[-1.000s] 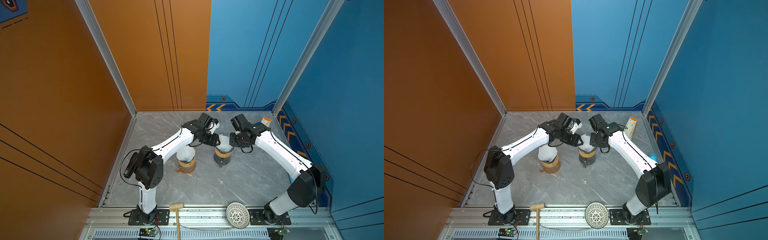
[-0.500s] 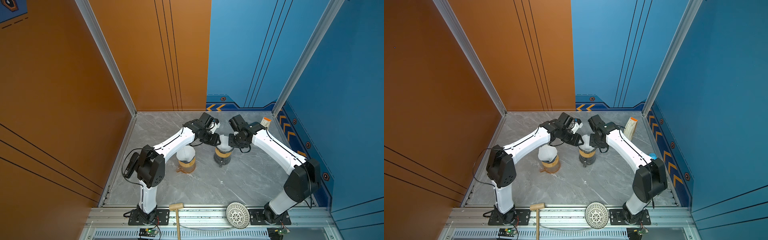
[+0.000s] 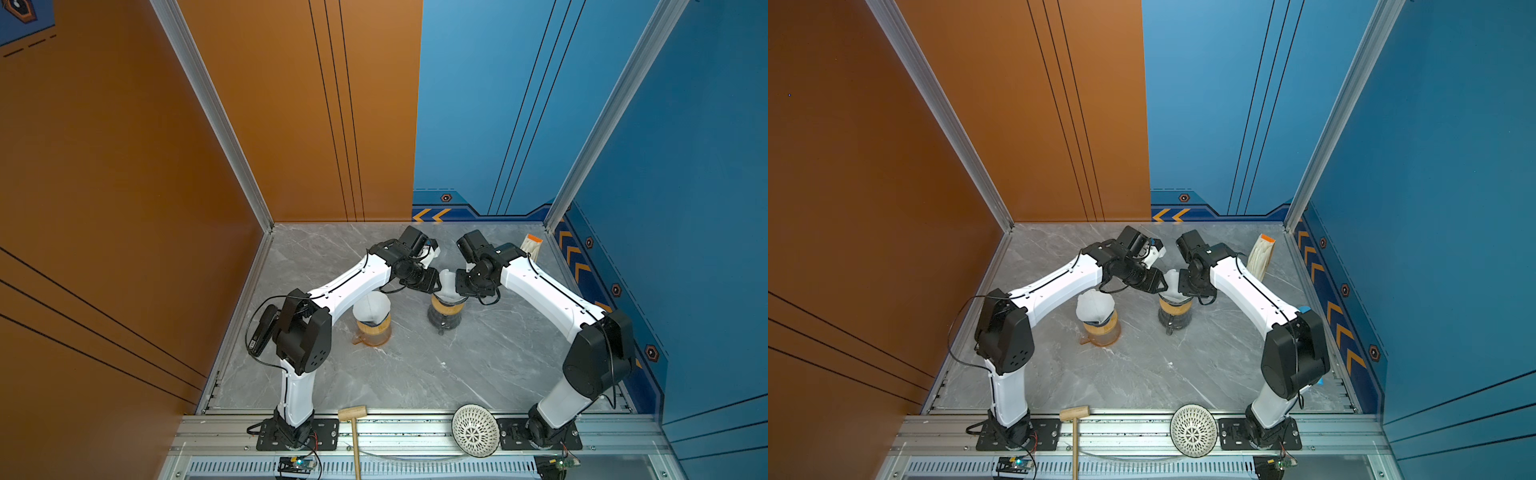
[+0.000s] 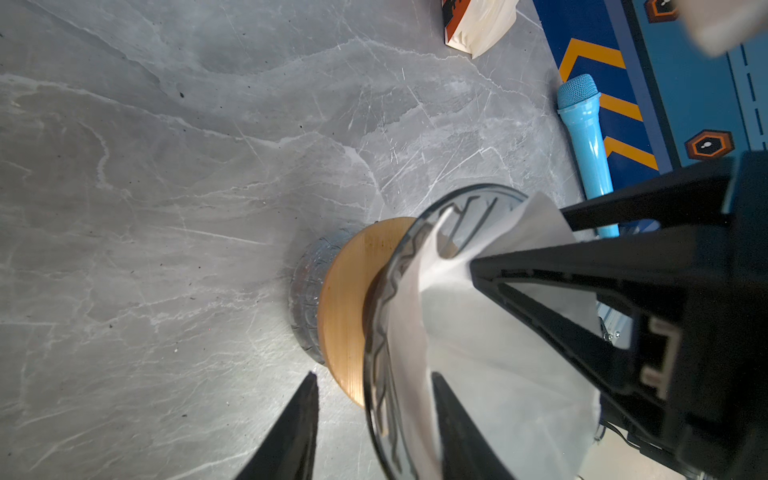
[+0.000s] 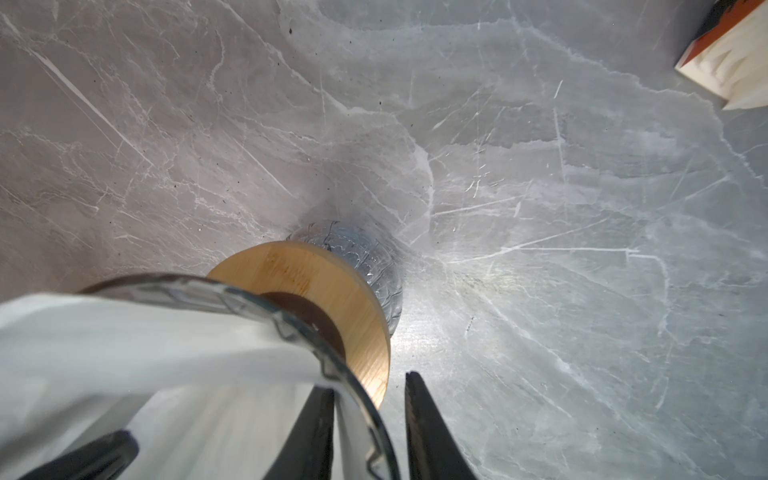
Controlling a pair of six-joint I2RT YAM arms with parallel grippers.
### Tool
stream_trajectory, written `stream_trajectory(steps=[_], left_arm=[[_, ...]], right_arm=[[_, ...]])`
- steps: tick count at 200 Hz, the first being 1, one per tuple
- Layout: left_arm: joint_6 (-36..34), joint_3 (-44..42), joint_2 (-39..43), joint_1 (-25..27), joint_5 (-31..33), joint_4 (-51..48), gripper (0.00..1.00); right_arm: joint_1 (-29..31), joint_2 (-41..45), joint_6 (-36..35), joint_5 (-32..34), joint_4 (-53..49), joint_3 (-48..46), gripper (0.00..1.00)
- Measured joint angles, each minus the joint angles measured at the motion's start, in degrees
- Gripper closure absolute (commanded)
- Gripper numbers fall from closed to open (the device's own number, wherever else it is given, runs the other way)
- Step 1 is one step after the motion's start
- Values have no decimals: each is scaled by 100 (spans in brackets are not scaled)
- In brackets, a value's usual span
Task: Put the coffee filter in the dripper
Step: 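Press the filter down into the glass dripper with both grippers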
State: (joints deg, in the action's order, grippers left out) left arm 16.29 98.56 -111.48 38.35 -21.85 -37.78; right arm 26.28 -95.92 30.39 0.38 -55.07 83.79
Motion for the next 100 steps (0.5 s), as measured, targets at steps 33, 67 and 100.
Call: stream_trajectory(steps=[33,67,100], left_arm=[[0,111,0,-2,-52,-50,51],[4,256,2,-2,-57,-74,45],[22,358,15,-2,-52,-79,40]], right_arm=[[-4,0,-17,-61,-28,52,72],[-4,28,-50,-79,-35,127,67],[-4,227,-59,-76,-37,140,61]])
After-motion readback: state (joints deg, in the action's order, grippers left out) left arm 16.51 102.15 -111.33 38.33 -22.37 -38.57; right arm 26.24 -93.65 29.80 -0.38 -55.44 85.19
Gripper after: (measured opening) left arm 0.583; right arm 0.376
